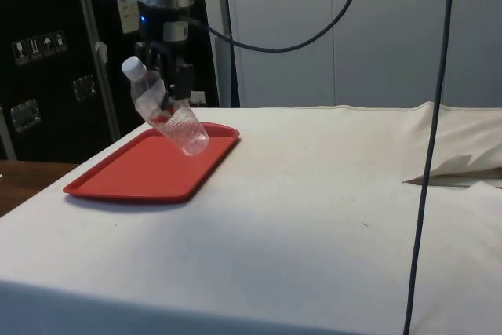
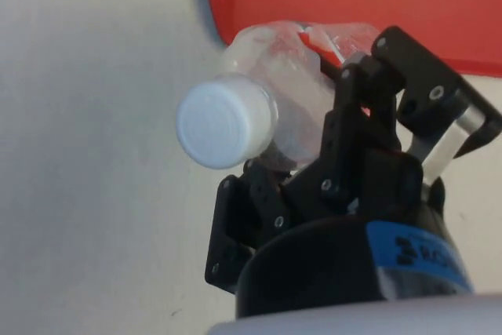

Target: Place the bottle upright on the tray.

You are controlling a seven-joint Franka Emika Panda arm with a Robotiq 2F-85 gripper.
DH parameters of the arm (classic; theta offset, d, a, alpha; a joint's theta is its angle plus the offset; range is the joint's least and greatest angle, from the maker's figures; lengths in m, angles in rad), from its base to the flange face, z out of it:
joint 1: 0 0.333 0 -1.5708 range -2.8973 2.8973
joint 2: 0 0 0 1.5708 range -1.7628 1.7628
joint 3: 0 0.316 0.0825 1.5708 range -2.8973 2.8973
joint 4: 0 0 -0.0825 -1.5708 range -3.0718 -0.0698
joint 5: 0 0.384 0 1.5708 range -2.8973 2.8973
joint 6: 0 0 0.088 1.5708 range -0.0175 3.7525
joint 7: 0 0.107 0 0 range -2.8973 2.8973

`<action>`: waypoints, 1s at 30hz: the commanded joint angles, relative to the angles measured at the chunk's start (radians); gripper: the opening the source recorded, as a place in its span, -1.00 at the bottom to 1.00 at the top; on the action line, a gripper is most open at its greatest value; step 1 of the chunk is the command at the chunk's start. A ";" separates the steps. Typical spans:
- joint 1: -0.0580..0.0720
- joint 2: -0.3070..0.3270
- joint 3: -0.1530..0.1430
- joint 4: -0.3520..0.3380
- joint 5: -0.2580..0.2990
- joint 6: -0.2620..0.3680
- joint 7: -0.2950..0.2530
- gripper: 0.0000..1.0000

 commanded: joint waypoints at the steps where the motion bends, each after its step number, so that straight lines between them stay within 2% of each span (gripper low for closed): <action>1: -0.009 0.006 0.006 0.004 0.029 0.015 -0.021 -0.35; 8: -0.011 0.015 -0.010 0.014 0.093 0.032 -0.059 -0.35; 9: -0.003 0.009 -0.019 0.010 0.075 0.022 -0.045 -0.35; 10: -0.011 0.016 -0.012 0.015 0.101 0.035 -0.064 -0.35; 18: -0.016 0.027 -0.027 0.029 0.176 0.047 -0.110 -0.35; 19: -0.007 0.023 -0.038 0.027 0.161 0.037 -0.097 -0.35; 20: -0.017 0.028 -0.030 0.031 0.185 0.048 -0.117 -0.35; 28: -0.021 0.036 -0.051 0.045 0.263 0.050 -0.177 -0.35; 29: -0.010 0.032 -0.062 0.040 0.240 0.042 -0.156 -0.35; 30: -0.022 0.037 -0.054 0.046 0.274 0.050 -0.186 -0.35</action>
